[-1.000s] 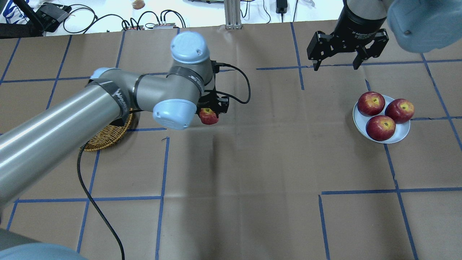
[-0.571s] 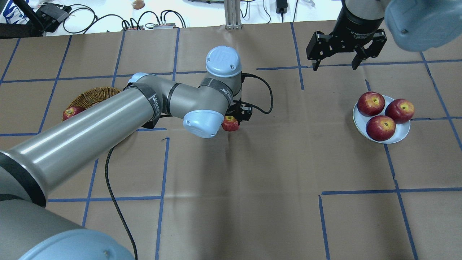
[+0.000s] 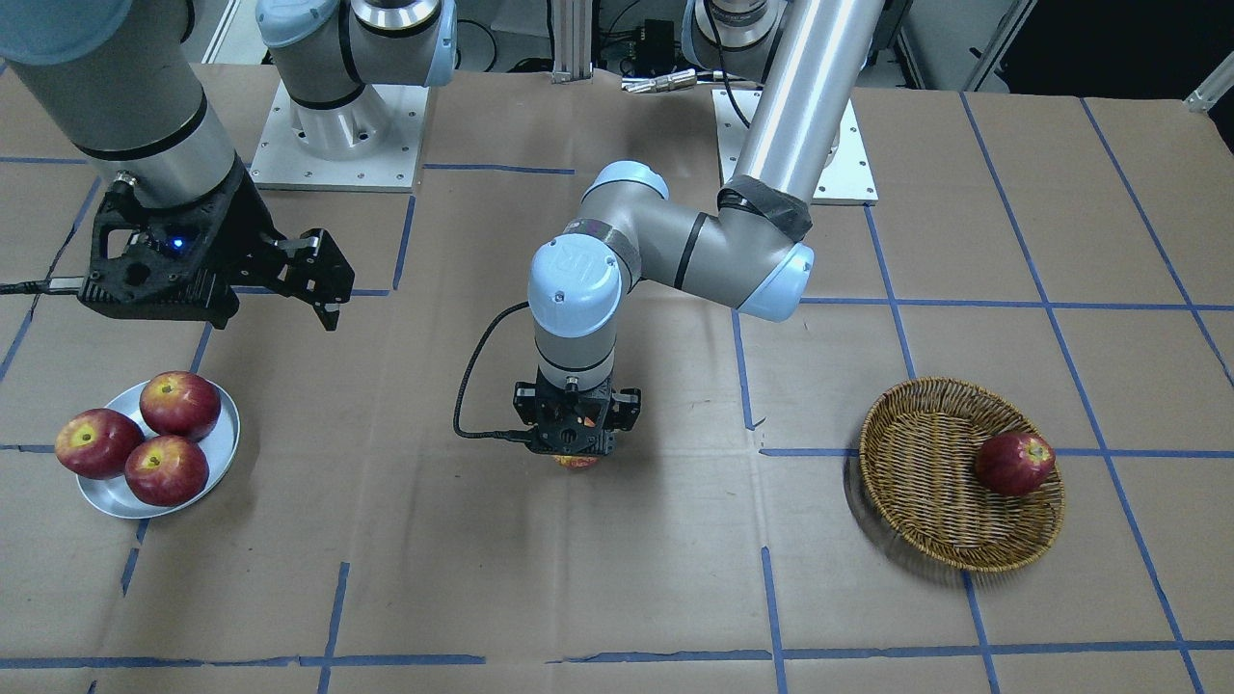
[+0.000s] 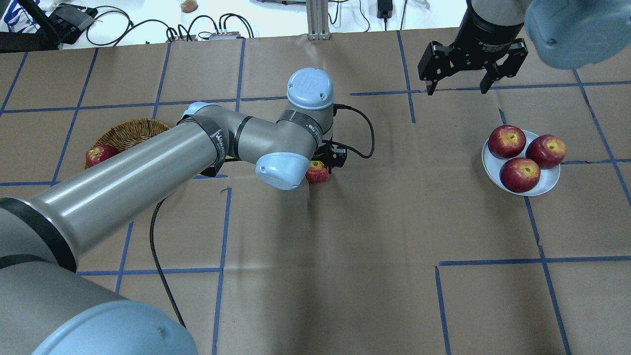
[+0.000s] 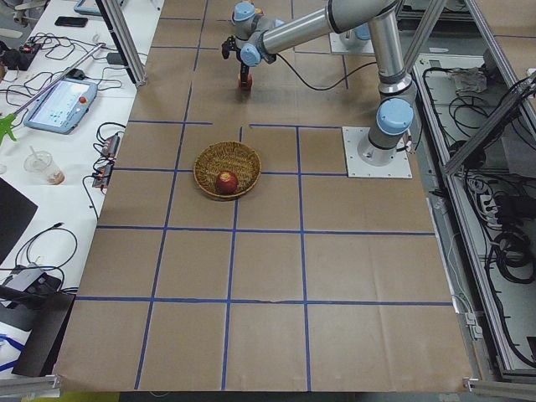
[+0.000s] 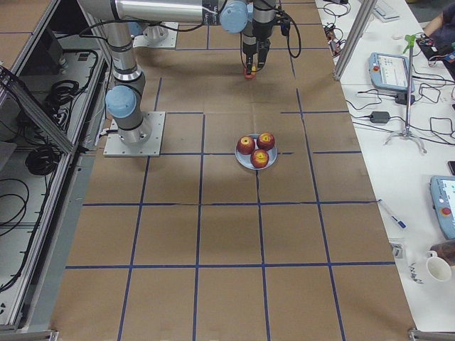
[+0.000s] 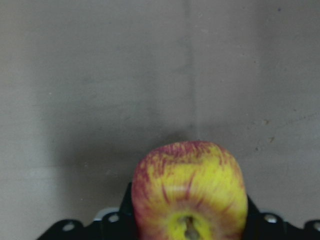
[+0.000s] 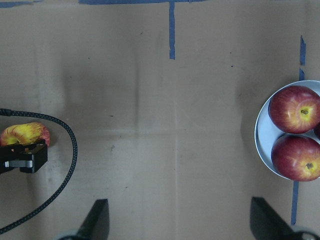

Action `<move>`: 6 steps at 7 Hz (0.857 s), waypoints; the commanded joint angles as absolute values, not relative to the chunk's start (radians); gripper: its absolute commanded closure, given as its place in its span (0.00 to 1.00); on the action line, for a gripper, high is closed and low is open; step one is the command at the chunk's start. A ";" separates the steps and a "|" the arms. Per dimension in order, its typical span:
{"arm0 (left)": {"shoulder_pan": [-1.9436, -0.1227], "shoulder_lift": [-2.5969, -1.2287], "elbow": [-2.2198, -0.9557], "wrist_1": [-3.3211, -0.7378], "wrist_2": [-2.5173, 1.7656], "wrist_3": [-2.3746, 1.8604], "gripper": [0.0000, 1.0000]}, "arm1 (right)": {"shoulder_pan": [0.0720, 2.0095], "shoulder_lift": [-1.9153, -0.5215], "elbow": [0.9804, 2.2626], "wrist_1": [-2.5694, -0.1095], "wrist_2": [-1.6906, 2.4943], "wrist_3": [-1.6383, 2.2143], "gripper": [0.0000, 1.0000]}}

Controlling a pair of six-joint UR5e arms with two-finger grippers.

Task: Transfer apple from basket to plate
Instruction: 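Lift the apple with the left gripper and carry it toward the table center, then release the apple on the table and raise the left gripper toward the basket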

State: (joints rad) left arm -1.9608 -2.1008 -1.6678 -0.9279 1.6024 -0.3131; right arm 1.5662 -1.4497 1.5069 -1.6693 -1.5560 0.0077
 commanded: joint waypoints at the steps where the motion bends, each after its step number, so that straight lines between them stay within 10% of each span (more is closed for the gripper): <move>1: -1.954 -2.048 -1.674 -0.962 1.603 -0.301 0.00 | 1.566 -1.450 1.506 -1.669 -1.555 0.008 0.00; 6: -1.677 -1.529 -1.658 -1.505 1.603 -0.057 0.00 | 1.572 -1.444 1.505 -1.674 -1.559 0.021 0.00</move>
